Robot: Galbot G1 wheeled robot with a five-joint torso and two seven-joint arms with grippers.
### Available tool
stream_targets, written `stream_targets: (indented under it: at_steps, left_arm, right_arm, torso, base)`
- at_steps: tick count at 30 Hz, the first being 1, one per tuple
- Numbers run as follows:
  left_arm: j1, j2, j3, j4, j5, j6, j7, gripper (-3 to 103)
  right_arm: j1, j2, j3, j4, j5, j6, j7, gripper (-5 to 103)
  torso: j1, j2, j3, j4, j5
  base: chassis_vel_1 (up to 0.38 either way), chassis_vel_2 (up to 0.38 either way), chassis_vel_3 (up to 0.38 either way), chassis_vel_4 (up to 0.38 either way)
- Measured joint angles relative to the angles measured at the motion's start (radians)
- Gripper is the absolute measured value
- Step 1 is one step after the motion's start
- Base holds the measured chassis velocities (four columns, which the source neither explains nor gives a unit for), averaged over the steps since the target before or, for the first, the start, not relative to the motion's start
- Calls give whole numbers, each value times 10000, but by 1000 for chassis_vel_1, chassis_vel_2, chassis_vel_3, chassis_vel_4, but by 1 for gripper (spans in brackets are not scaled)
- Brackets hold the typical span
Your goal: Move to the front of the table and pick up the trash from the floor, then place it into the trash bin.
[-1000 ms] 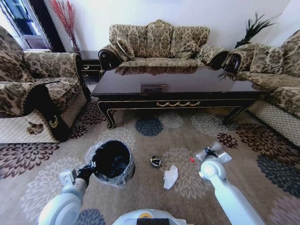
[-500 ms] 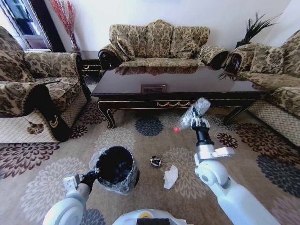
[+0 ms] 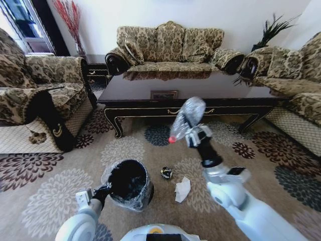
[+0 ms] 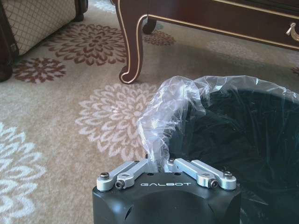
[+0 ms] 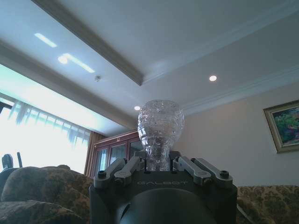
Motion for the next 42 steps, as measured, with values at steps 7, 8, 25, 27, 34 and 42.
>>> stream_targets:
  at_steps: [7, 8, 25, 27, 34, 42]
  left_arm:
    - [-334, 132, -82, 211, -213, -16, 17, 3]
    - [-358, 159, -90, 214, -273, -16, 17, 3]
    - [-848, 432, -362, 453, -682, 20, -34, 3]
    - [-903, 447, -376, 451, -748, 30, -36, 3]
    - [-995, 485, -422, 438, -955, 60, -134, 3]
    - [-955, 664, -578, 372, -1102, 86, -201, 3]
  right_arm:
    - [1523, 334, -2517, -904, 456, -94, -291, 21]
    - [1772, 417, -2832, -1149, 371, -48, -428, 21]
    - [3318, 869, -5171, -2987, -97, 188, -988, 21]
    - [3399, 864, -5292, -3094, -187, 227, -1012, 21]
    - [3627, 817, -5827, -3570, -225, 264, -914, 21]
    - [3838, 597, -5932, -3607, 65, 224, -913, 40]
  torso:
    - [0, 0, 1, -3, -4]
    - [0, 0, 1, 0, -3]
    - [0, 0, 1, -4, -1]
    - [0, 0, 0, -4, -1]
    - [0, 0, 0, -2, 0]
    - [0, 0, 0, -2, 0]
  base:
    - [0, 0, 0, 0]
    - [0, 0, 0, 0]
    - [0, 0, 0, 0]
    - [0, 0, 0, 0]
    - [0, 0, 0, 0]
    - [0, 0, 0, 0]
